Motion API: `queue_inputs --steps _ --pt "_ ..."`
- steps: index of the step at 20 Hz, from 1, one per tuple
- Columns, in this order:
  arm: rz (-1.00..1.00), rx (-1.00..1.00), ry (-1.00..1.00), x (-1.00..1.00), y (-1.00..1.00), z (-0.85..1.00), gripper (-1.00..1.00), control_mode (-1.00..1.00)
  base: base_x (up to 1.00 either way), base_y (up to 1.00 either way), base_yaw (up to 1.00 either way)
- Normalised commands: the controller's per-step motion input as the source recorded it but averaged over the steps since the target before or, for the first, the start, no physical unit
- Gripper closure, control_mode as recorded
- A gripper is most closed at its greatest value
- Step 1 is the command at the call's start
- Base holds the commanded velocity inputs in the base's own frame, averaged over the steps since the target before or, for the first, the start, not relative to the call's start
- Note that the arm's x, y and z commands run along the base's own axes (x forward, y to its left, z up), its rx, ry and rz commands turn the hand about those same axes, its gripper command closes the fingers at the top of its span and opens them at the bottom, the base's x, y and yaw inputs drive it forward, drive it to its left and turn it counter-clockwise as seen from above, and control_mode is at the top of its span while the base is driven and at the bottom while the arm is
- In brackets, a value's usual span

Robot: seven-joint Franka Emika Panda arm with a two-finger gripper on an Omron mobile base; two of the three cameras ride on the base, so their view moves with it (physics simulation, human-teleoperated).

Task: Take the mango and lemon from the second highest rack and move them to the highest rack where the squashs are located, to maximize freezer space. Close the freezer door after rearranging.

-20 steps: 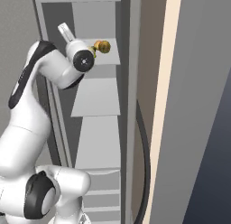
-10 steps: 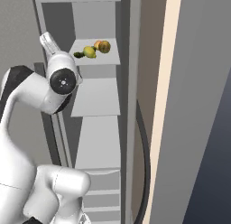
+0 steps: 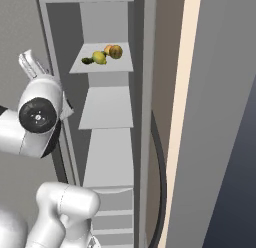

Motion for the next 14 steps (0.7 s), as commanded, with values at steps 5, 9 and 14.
queue_inputs --steps 5,9,14 --pt "0.0 -0.05 0.33 -0.7 0.04 -0.02 -1.0 -1.0 0.0 0.0 0.0" --pt "-0.01 -0.1 0.13 -0.55 0.21 -0.25 -1.0 -1.0 0.0 0.0 0.0" --pt "0.0 0.0 0.0 0.0 0.0 0.0 -1.0 1.0 -1.0 0.08 -0.12"
